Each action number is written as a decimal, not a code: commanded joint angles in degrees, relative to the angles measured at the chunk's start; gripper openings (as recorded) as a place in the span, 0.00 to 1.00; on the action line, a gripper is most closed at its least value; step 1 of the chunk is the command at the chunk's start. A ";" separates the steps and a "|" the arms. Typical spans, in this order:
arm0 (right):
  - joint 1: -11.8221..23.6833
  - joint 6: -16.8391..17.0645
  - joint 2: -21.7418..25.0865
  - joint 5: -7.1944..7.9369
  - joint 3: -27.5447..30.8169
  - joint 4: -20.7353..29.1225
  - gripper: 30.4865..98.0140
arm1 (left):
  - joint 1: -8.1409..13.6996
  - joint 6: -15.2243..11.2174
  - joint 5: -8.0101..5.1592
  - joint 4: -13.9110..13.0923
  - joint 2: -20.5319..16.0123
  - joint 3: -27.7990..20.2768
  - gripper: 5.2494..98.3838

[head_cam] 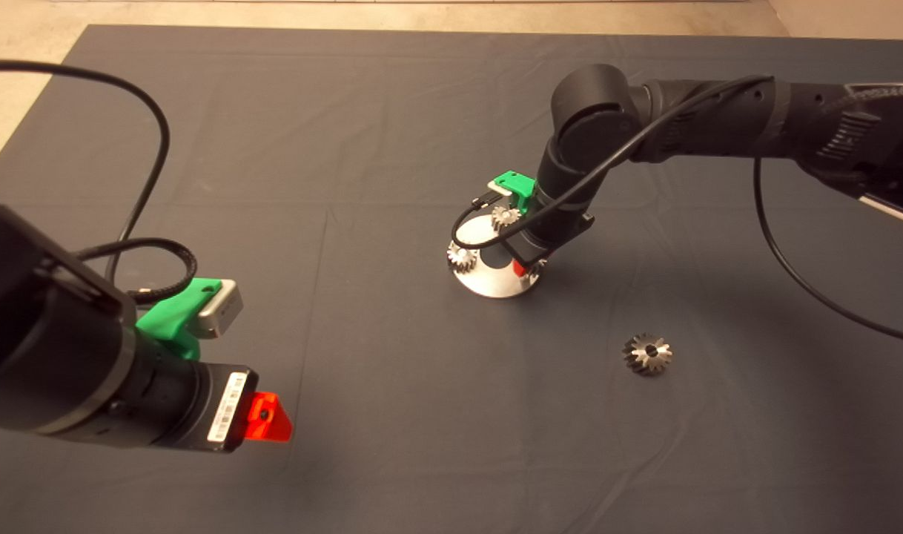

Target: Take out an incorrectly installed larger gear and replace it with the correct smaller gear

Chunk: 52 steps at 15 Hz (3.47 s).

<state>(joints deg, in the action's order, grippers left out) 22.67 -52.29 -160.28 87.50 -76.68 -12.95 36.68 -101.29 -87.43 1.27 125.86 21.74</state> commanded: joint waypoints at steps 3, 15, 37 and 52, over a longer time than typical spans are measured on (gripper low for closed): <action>0.62 0.03 -0.13 5.75 0.41 0.82 0.13 | 0.50 0.04 -4.41 -1.00 -0.21 -0.75 1.00; 0.71 -0.01 0.27 6.36 0.32 -1.16 0.13 | 0.50 0.04 -4.41 -1.00 -0.21 -0.75 1.00; 0.53 -0.01 0.10 6.89 0.32 -2.96 0.13 | 0.50 0.00 -4.41 -1.00 -0.12 -0.75 1.00; 0.44 -0.10 -0.26 6.45 0.31 -2.96 0.13 | 0.50 0.04 -4.41 -1.00 -0.20 -0.75 1.00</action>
<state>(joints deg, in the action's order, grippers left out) 21.74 -52.31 -160.34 87.50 -76.68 -14.35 36.68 -101.29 -87.43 1.27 125.88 21.74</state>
